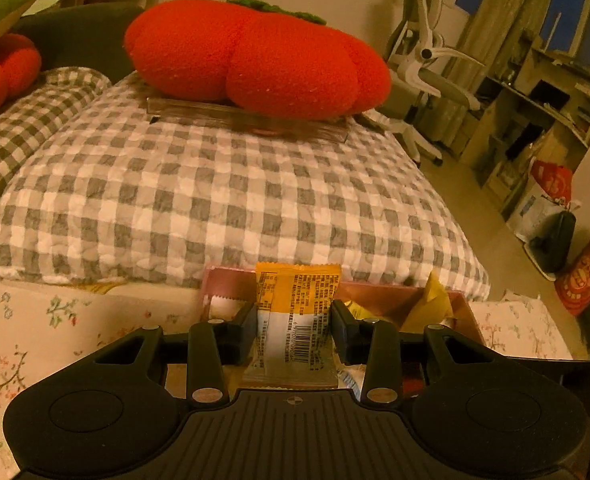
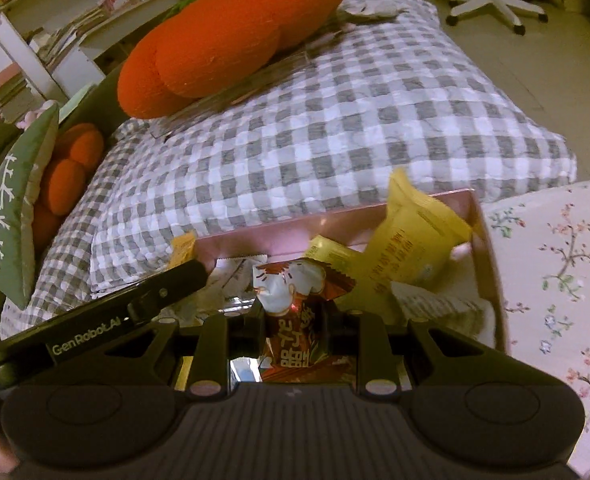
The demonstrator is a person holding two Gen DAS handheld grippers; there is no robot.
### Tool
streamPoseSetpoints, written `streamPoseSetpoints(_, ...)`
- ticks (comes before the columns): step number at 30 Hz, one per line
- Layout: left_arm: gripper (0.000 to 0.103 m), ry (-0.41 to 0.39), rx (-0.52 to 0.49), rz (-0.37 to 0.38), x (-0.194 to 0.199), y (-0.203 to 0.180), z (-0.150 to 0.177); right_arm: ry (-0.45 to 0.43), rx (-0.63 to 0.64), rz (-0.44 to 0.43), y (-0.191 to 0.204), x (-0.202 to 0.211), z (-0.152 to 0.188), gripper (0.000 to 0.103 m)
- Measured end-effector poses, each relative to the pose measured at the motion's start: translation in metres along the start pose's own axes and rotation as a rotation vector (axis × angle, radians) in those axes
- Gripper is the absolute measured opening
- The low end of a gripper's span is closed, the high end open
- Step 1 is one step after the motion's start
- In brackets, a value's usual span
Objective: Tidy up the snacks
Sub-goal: 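Lower both packets into the silver box and open both grippers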
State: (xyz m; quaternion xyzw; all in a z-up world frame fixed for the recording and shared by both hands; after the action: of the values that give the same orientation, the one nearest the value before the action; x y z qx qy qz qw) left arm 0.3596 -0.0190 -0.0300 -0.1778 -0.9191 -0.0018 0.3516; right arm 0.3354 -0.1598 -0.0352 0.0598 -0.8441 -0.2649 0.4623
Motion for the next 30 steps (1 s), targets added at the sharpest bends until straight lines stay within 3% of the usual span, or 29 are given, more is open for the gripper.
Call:
streamPoseSetpoints(5, 0.035, 0.019, -0.081, -0.051, -0.016, -0.005, 0.006, -0.016, -0.02, -0.018, 0.0, -0.011, -0.002, 0.024)
streamPoseSetpoints(14, 0.035, 0.009, -0.072, -0.073, -0.022, 0.002, 0.008, -0.039, -0.038, -0.029, 0.002, -0.019, -0.003, 0.027)
streamPoseSetpoints(18, 0.041, -0.004, -0.073, -0.059, -0.019, 0.003, 0.008, -0.048, -0.053, -0.027, 0.0, -0.017, -0.005, 0.032)
streamPoseSetpoints(21, 0.051, -0.011, -0.068, -0.065, -0.014, 0.004, 0.007, -0.06, -0.09, -0.041, -0.006, -0.011, -0.008, 0.036)
streamPoseSetpoints(30, 0.052, 0.0, -0.062, -0.056, 0.001, 0.0, 0.008, -0.061, -0.097, -0.027, -0.001, 0.001, -0.004, 0.037)
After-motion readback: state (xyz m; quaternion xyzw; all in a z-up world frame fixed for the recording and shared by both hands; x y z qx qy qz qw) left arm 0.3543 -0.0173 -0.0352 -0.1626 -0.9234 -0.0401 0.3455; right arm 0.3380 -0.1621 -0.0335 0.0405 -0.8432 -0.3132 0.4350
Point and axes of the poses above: each gripper's, at about its wrist camera, not at the fingertips, and x roughly against the way its jaws point, y to its left, z to its underside, the point moved 3 cm from there along -x, roughly the way its jaws point, and after that the axes turned 11 degrees about -x, right-handed, at the moved point
